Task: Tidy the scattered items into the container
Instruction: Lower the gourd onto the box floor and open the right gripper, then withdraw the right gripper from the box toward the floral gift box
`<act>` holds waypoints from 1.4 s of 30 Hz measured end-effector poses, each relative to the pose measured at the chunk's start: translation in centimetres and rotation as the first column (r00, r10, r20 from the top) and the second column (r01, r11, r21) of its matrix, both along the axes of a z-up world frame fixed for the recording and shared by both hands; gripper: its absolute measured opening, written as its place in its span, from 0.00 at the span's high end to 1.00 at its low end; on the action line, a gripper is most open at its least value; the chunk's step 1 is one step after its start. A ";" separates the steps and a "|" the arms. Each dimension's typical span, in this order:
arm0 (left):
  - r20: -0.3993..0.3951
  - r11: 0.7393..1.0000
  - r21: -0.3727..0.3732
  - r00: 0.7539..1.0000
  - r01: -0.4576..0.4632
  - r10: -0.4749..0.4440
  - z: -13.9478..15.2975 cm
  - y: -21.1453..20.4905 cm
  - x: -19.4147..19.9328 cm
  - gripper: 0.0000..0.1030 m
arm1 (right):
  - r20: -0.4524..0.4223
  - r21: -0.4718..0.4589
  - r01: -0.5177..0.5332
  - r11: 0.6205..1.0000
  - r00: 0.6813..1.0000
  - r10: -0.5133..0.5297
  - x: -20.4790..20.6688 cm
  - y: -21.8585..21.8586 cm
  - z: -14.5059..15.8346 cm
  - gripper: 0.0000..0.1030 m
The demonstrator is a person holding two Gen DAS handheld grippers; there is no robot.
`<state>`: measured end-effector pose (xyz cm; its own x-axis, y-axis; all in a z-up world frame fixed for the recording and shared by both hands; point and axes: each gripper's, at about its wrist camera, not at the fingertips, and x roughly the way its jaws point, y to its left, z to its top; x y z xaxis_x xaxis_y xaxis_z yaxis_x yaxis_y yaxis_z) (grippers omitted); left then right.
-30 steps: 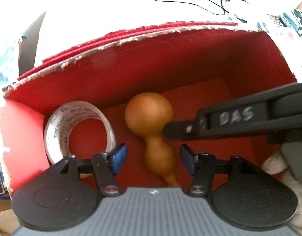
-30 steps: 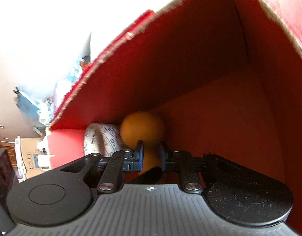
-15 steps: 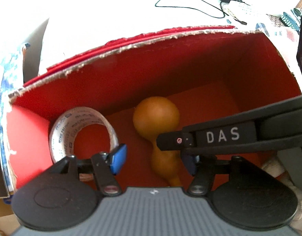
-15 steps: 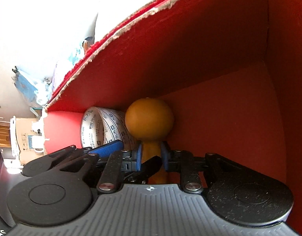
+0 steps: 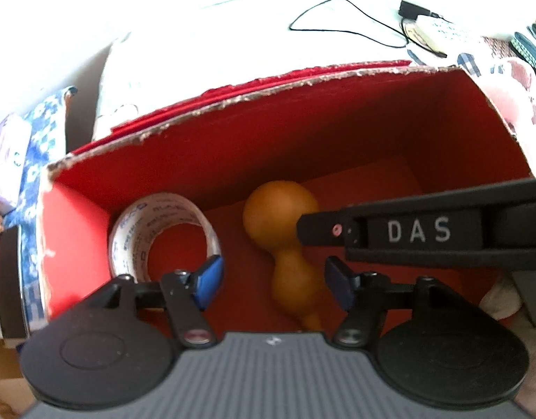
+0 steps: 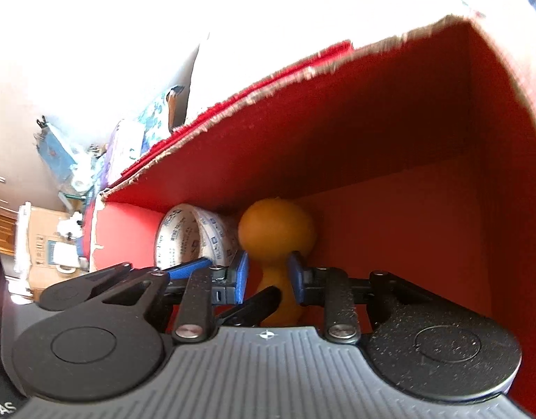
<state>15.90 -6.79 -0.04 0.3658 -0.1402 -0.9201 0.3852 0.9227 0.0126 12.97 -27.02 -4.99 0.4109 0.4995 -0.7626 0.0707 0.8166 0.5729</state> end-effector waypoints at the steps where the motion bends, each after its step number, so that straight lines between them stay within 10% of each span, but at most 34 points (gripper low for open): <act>1: 0.008 1.000 0.001 1.000 -0.005 0.005 0.2 -1.0 -1.1 0.31 | 0.008 -0.013 0.004 1.000 1.000 -0.004 -0.2 -0.1 0.2 0.71; 12: 0.058 0.996 -0.010 0.995 -0.084 0.084 2.2 1.2 -1.0 0.27 | 0.060 -0.103 -0.003 0.995 0.998 0.009 4.4 5.5 3.3 0.70; 19: 0.134 0.987 -0.001 0.979 -0.158 0.157 2.7 0.7 -2.6 0.12 | 0.133 -0.186 0.005 0.983 0.991 0.020 2.2 6.1 4.7 0.59; 42: 0.228 0.947 0.033 0.925 -0.319 0.304 6.2 -2.1 -10.2 0.13 | 0.276 -0.232 -0.061 0.971 0.953 0.126 -5.2 4.6 9.1 0.56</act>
